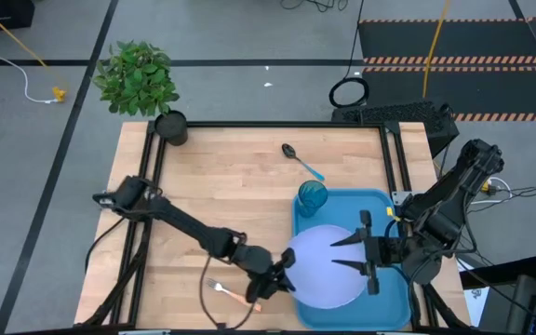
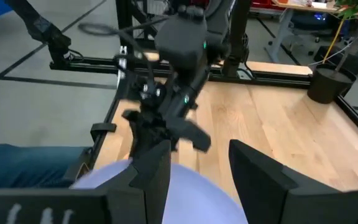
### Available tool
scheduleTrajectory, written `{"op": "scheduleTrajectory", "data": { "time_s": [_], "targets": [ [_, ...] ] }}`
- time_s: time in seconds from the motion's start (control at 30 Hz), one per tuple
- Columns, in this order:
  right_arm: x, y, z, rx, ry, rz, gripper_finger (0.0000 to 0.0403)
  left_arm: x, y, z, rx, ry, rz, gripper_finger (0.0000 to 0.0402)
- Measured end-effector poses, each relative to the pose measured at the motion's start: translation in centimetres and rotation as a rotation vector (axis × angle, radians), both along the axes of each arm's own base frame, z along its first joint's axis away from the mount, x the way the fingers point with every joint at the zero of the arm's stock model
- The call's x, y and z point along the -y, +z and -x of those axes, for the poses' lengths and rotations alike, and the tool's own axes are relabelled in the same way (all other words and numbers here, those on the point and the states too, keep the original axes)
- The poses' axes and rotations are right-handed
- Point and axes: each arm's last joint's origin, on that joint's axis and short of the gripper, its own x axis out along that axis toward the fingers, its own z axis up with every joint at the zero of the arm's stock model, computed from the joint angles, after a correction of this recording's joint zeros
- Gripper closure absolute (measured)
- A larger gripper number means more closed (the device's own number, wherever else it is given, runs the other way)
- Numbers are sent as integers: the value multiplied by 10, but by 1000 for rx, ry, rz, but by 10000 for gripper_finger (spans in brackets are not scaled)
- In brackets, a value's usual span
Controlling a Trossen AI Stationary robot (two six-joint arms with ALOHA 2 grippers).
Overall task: Pick and place plate/cup/fork/spoon on tray
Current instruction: Put the purple plate on the blue tray at the left side of the blue cup
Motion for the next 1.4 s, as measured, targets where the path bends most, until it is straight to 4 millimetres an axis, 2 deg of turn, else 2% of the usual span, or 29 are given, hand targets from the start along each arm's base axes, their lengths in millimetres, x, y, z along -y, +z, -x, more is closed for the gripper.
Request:
{"op": "scheduleTrajectory", "data": {
  "time_s": [0.13,0.33,0.43,0.57,0.8,1.1,1.4],
  "targets": [
    [1,1,1,0,1,2,245,8,-11,-22,-56,-39,-85,394],
    [2,1,2,2,7,12,245,13,-6,-51,-35,-72,-117,385],
    [2,1,1,2,10,21,245,8,-13,-61,-56,-103,-100,386],
    [2,1,1,3,10,20,245,-8,-23,-74,-79,-83,-61,394],
    [2,2,1,4,10,18,245,-33,-33,-82,-121,-16,-50,379],
    [2,1,1,3,10,20,245,-57,-36,-87,-161,34,-35,389],
    [2,2,1,3,10,20,245,-62,-57,-91,-210,60,-25,362]
  ]
}}
